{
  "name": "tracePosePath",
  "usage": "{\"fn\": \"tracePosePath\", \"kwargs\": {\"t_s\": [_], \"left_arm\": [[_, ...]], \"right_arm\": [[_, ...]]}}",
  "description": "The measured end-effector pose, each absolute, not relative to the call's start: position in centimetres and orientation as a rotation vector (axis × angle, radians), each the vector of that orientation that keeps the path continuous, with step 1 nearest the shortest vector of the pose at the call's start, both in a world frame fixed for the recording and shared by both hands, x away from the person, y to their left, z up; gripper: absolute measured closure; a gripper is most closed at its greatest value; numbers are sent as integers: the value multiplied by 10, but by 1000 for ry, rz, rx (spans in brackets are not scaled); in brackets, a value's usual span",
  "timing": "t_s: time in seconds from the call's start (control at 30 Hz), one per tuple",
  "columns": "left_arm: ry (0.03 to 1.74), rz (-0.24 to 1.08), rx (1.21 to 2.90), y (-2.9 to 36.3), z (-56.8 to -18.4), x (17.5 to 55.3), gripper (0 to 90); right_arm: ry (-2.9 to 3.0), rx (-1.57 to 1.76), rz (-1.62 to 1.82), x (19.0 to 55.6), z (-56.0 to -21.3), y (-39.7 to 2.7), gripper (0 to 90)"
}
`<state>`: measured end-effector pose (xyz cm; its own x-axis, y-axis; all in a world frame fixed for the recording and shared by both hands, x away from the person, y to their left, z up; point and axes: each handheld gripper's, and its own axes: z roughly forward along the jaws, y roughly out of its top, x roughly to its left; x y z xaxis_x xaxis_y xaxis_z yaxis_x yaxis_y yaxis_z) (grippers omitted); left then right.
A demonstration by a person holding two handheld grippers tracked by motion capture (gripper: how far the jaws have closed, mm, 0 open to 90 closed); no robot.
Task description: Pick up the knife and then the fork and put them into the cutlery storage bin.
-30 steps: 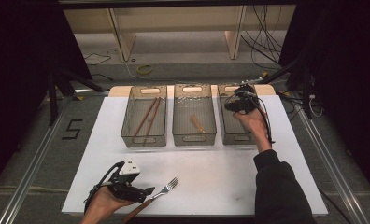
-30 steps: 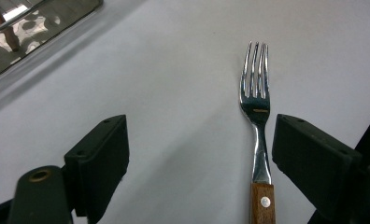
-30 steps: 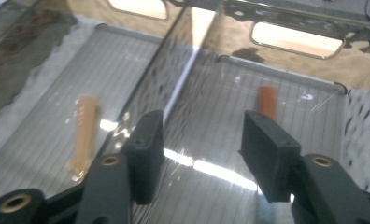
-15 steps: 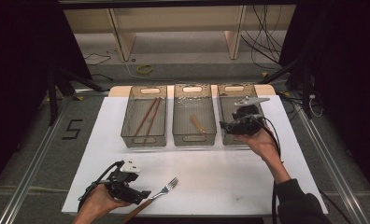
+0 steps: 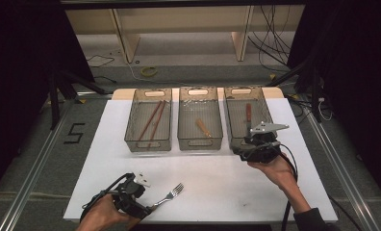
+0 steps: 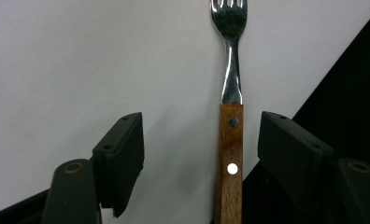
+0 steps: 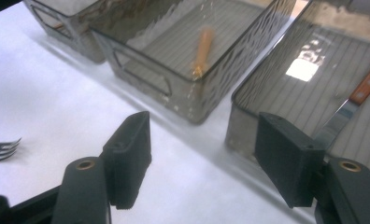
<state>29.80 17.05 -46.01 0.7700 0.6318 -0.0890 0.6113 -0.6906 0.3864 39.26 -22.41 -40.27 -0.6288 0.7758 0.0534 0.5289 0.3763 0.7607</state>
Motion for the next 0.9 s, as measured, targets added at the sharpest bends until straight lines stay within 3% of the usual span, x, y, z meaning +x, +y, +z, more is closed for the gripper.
{"fn": "tracePosePath", "kwargs": {"t_s": [0.47, 0.67, 0.9], "left_arm": [[879, 26, 2649, 168, -471, 291, 475], [821, 56, 2678, 165, -471, 289, 573], [793, 100, 2707, 161, -471, 287, 620]], "right_arm": [[2389, 1122, 1090, 379, -417, -220, 364], [2394, 1129, 1089, 377, -419, -222, 364], [2401, 1126, 1087, 376, -419, -221, 364]]}}
